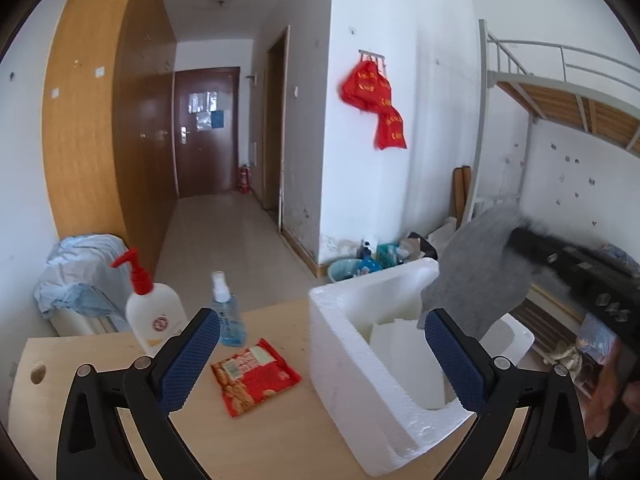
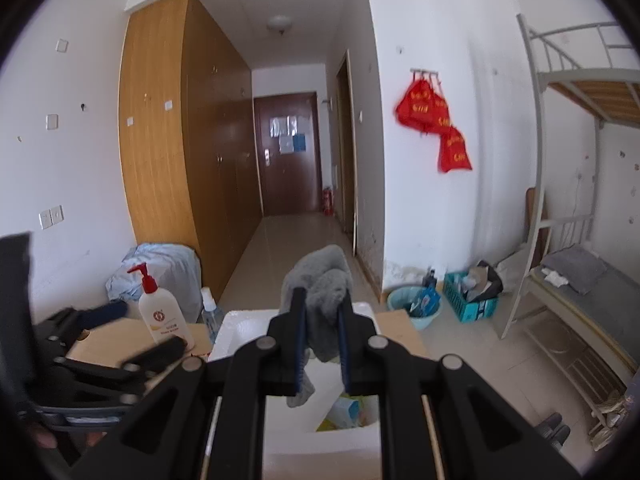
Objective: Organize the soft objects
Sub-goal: 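Lower the grey sock into the foam box and open the right gripper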
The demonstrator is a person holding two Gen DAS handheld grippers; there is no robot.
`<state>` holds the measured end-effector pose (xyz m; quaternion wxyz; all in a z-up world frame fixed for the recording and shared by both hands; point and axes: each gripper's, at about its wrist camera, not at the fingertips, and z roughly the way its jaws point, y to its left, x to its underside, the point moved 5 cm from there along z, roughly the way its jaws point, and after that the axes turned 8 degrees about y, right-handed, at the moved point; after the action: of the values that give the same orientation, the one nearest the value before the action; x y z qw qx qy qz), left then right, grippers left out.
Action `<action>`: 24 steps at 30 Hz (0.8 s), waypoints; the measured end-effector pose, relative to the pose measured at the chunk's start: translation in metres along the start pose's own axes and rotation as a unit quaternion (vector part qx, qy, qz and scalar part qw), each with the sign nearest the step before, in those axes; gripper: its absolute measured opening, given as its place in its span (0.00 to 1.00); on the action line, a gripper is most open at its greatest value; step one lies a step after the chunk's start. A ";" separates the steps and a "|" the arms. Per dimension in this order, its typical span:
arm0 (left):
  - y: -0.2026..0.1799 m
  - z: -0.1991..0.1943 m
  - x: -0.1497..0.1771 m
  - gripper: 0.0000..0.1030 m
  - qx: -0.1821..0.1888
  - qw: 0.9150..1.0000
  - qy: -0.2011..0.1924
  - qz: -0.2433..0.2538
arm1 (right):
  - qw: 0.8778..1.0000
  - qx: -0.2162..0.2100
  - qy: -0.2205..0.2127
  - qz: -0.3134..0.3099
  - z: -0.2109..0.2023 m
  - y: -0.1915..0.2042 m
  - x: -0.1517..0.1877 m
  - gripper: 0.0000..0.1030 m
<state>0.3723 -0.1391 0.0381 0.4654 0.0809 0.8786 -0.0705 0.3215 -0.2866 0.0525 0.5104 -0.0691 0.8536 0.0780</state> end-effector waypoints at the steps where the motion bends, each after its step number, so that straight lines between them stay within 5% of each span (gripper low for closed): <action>1: 0.003 -0.002 0.000 1.00 -0.003 1.000 -0.002 -0.001 | 1.000 -0.002 0.006 0.001 0.005 0.000 0.000 0.16; 24: 0.035 -0.011 -0.001 1.00 -0.007 0.999 -0.009 -0.042 | 0.990 -0.004 0.142 -0.007 0.074 0.006 0.028 0.17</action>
<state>0.3711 -0.1027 0.0438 0.4709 0.0400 0.8772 -0.0847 0.3710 -0.2670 -0.0069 0.3839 -0.0877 0.9168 0.0667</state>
